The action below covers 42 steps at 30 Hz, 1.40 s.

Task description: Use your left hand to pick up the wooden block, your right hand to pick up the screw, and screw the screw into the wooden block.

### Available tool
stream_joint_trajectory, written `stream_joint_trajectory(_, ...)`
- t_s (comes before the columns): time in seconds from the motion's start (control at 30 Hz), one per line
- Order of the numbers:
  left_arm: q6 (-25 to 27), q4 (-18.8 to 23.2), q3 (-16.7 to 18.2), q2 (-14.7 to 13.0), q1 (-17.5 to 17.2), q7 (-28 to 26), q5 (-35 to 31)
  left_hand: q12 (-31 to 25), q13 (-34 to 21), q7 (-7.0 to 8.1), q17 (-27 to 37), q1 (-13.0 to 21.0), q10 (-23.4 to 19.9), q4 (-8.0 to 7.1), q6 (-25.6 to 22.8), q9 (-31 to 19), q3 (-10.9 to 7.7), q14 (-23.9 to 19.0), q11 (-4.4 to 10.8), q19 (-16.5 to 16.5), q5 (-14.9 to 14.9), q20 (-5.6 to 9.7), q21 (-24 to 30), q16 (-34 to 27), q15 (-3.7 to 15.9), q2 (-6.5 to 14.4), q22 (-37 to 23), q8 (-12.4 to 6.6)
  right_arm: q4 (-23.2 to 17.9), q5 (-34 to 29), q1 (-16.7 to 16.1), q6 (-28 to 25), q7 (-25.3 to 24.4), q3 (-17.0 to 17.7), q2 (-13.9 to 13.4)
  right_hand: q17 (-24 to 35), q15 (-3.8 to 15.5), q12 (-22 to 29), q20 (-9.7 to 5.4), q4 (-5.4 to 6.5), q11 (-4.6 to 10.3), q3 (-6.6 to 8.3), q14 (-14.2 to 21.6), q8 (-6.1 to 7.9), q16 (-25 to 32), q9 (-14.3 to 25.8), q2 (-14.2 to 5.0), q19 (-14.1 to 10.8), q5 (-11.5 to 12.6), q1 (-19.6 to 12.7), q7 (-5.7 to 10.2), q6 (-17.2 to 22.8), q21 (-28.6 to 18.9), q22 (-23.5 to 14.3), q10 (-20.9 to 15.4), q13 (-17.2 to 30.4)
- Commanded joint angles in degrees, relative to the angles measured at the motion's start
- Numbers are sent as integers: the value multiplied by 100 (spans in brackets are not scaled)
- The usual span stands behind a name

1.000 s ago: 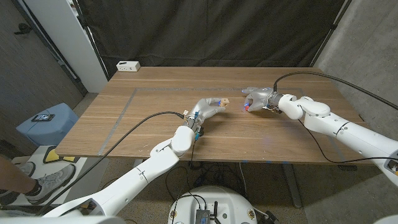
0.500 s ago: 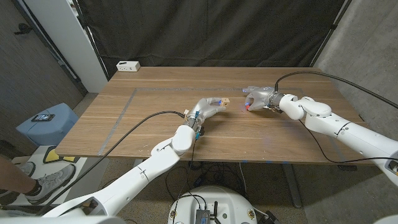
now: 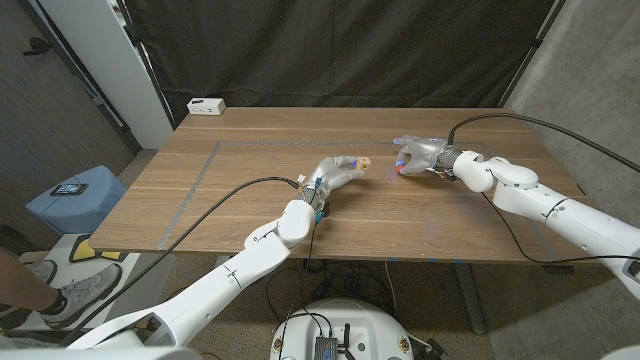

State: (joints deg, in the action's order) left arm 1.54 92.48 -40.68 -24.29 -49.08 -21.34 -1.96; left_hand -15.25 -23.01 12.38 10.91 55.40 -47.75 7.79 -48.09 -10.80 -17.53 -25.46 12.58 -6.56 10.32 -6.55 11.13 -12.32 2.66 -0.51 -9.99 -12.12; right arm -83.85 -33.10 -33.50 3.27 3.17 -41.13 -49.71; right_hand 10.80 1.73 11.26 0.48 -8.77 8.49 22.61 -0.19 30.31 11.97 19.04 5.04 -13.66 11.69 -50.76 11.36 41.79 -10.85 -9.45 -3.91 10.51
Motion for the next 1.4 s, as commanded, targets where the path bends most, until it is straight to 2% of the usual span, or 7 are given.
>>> stream_joint_trajectory(0.03,-24,-67,-28,52,46,5,9,7,-16,7,20,16,-17,6,-58,-31,12,15,11,18,-16,29,23,-19,586,67,-30,-24,-160,432,-180,-104,-134,220,-39,20,210,46,15,1,14,-28,26,57,29,27,-31,-57,38,-52,-8,69,-37,-30,-43,17)
stream_joint_trajectory(0.3,-104,-121,-43,73,57,18,26,13,-20,7,20,16,-18,7,-51,-31,15,13,11,16,-15,27,24,-20,583,76,-30,-20,-587,634,-408,-432,-167,425,-156,22,197,40,20,5,2,-39,21,80,23,49,-39,-59,36,-53,-33,59,-33,-30,-57,17)
stream_joint_trajectory(0.63,-142,-123,-36,77,21,-12,31,21,-24,6,19,14,-17,10,-47,-31,22,4,12,19,-15,34,23,-24,593,78,-30,-15,-1191,1218,-878,-853,-353,851,-246,25,174,29,43,14,-11,-61,-12,116,5,81,-47,-40,29,-48,-46,47,-20,-31,-75,17)
stream_joint_trajectory(0.93,-222,-159,-25,51,47,48,49,29,-28,7,17,22,-17,17,-50,-31,25,-2,12,19,-14,32,24,-25,594,81,-30,-15,-1402,1676,-1146,-965,-589,1084,-214,26,164,31,64,22,-29,-82,-21,179,-1,111,-55,-32,18,-40,-60,100,-14,-31,-131,17)
stream_joint_trajectory(1.4,-305,-256,-3,33,127,136,64,36,-34,6,15,28,-23,24,-55,-31,31,-2,12,22,-13,37,23,-24,589,84,-30,-14,-1626,2560,-1537,-1051,-988,1451,-17,26,125,27,71,25,-81,-106,-5,236,3,148,-66,-43,7,-40,-97,115,-15,-32,-183,18)
